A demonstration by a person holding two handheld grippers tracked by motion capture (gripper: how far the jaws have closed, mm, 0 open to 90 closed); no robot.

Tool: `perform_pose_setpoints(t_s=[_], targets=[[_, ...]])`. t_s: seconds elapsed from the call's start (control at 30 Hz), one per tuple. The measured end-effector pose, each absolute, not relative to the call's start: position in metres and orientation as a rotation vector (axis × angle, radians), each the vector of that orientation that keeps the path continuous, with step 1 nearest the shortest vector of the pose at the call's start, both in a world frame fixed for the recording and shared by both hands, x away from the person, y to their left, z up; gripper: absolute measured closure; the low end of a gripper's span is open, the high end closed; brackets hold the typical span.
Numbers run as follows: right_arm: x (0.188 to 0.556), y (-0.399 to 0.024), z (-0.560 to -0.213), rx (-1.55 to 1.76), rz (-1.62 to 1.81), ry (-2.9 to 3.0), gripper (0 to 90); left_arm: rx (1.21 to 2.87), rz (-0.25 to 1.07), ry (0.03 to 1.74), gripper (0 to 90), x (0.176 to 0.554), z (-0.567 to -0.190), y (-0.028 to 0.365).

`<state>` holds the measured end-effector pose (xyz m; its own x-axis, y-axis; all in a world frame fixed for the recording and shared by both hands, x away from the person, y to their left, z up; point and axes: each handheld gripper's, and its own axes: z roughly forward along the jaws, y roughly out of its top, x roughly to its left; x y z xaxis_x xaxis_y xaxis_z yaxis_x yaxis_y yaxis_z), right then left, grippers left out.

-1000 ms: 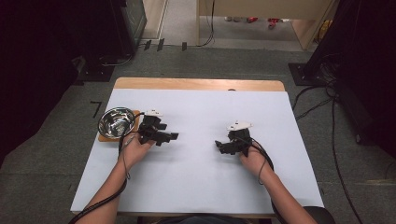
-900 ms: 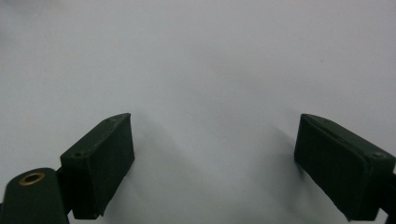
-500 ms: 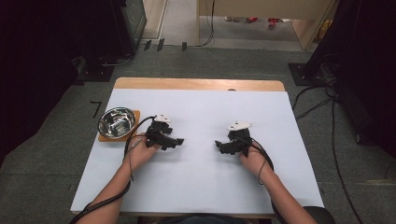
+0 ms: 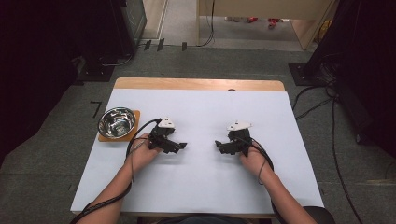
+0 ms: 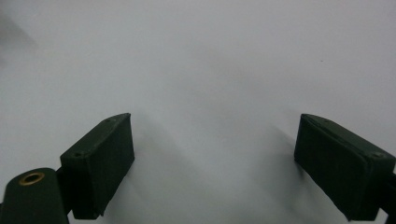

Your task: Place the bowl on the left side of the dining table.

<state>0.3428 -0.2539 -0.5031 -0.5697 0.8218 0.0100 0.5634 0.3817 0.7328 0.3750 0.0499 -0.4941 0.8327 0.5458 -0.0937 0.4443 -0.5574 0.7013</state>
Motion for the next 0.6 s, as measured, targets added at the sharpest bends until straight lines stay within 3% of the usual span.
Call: perform_pose_setpoints(t_s=[0.1,0.27,0.6], targets=[[0.3428,-0.2539,-0.5031,1.206,1.006,2.29,11.7,2.241,0.158,0.679,0.0,0.3731,-0.4985,0.0482],[0.3428,-0.2539,-0.5031,1.206,1.006,2.29,11.7,2.276,0.209,0.663,0.0,0.3701,-0.4989,0.0442],[0.3428,-0.2538,-0.5031,1.206,1.006,2.29,11.6,2.264,0.192,0.669,0.0,0.371,-0.4988,0.0454]])
